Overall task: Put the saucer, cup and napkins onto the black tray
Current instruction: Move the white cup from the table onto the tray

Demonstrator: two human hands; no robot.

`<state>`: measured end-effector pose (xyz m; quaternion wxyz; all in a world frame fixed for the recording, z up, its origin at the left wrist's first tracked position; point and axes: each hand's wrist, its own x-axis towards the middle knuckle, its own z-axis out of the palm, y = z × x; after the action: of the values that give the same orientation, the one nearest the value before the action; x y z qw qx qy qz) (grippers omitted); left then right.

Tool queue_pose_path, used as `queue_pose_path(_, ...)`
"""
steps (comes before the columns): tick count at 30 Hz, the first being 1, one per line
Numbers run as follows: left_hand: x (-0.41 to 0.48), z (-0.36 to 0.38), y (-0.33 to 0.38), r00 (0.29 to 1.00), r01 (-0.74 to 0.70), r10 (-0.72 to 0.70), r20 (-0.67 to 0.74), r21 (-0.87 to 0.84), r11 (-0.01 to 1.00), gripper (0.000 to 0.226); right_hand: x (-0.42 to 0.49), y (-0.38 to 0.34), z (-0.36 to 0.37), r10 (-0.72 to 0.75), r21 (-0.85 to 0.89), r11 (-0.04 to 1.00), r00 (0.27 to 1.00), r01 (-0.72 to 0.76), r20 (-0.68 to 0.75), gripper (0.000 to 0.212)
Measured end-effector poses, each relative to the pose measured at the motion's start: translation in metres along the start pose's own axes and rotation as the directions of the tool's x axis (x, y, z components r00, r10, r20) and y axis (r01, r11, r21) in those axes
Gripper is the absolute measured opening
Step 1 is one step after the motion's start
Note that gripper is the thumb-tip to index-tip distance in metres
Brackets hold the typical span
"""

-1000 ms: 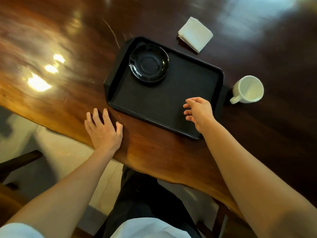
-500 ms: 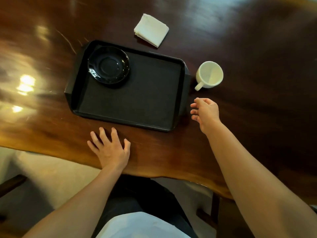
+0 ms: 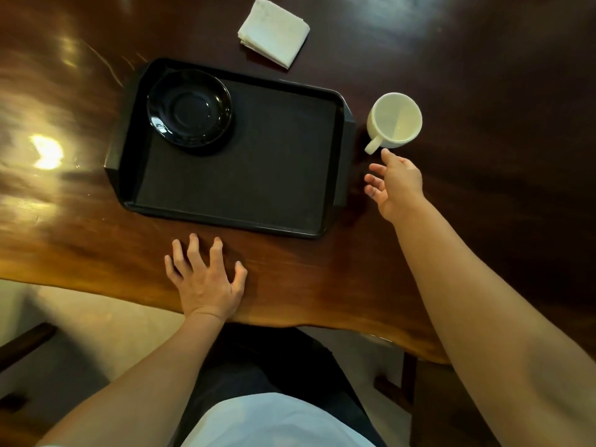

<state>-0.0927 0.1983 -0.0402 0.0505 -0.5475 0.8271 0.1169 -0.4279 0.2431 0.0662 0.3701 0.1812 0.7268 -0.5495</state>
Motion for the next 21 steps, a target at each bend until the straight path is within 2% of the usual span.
queue_pose_path(9,0.000,0.002,0.000,0.998,0.020,-0.023,-0.057,-0.063,0.998,0.062,0.011,-0.003,0.020,0.149,0.231,0.961,0.988,-0.155,0.042,0.029)
queue_pose_path(14,0.000,0.003,-0.001,0.998,0.023,-0.026,-0.057,-0.055,0.998,0.063,0.020,-0.005,0.027,0.152,0.256,0.953,0.987,-0.161,0.054,0.026)
queue_pose_path(18,0.000,0.003,-0.001,0.998,0.025,-0.028,-0.056,-0.053,0.998,0.063,0.027,-0.005,0.026,0.149,0.314,0.935,0.986,-0.163,0.069,0.038)
queue_pose_path(21,0.001,0.003,-0.001,0.998,0.022,-0.025,-0.060,-0.050,0.999,0.062,0.031,-0.001,0.021,0.116,0.338,0.933,0.992,-0.122,0.041,0.038)
